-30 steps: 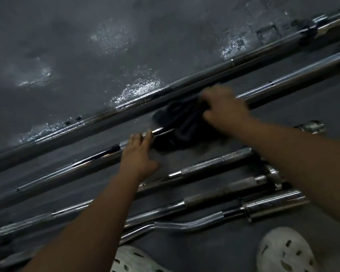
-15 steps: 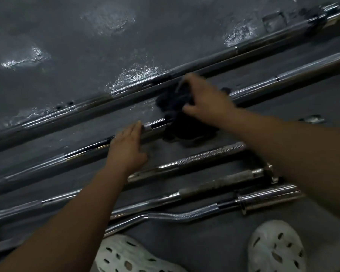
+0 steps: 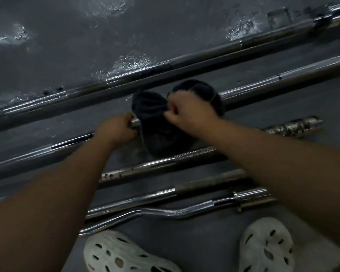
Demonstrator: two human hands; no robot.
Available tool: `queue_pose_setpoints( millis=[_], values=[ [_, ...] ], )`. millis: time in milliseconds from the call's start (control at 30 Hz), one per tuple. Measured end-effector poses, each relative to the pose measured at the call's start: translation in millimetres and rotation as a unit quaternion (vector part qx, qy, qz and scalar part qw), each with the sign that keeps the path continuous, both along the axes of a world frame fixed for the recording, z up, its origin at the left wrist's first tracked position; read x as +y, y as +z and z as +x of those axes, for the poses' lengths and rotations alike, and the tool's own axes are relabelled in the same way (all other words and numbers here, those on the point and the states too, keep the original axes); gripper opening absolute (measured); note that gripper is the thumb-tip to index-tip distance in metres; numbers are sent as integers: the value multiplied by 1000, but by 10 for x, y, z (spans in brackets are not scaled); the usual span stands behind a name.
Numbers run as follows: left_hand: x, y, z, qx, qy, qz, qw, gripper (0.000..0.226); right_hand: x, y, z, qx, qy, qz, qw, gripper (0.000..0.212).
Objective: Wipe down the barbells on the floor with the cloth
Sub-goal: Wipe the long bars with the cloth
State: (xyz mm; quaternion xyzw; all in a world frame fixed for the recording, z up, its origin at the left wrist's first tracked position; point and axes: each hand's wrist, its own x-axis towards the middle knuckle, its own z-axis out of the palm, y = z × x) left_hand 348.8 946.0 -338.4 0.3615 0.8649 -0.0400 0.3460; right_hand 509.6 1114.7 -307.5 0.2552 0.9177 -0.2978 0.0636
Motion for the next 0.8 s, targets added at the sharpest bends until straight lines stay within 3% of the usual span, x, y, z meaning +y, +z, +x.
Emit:
queue_pose_setpoints(
  millis=[100,200,300,367,433,500,567,633,700,800],
  values=[
    [87,13,-135,-7,-68,-30,997,18,686,-109,399,-9,-92,81,992,49],
    [96,-49,-187,15,-108,-17,994,27,790,-268,579,-46,-233,170,957,41],
    [56,-119,-161,62,-130,-2,990,30,223,-406,201,-12,-342,93,935,51],
    [19,-149,-118,65,-131,2,989,29,-237,-380,-65,24,-323,48,945,60],
    [-5,-174,-125,36,-143,6,989,30,-475,-348,-159,-22,-235,57,970,59],
    [-24,-180,-224,-14,-169,9,985,31,-349,-253,-139,-52,-157,54,985,50],
    [-45,-131,-353,-58,-203,16,977,32,-80,-165,-7,-17,-111,27,993,39],
    [-108,-115,-464,-71,-242,36,967,35,265,-63,197,-24,-94,47,994,58],
    [-197,-139,-509,-58,-269,71,959,35,580,-4,429,-96,-149,118,977,78],
    [-282,-217,-502,-33,-258,109,959,34,731,-122,632,-116,-319,156,928,62]
  ],
)
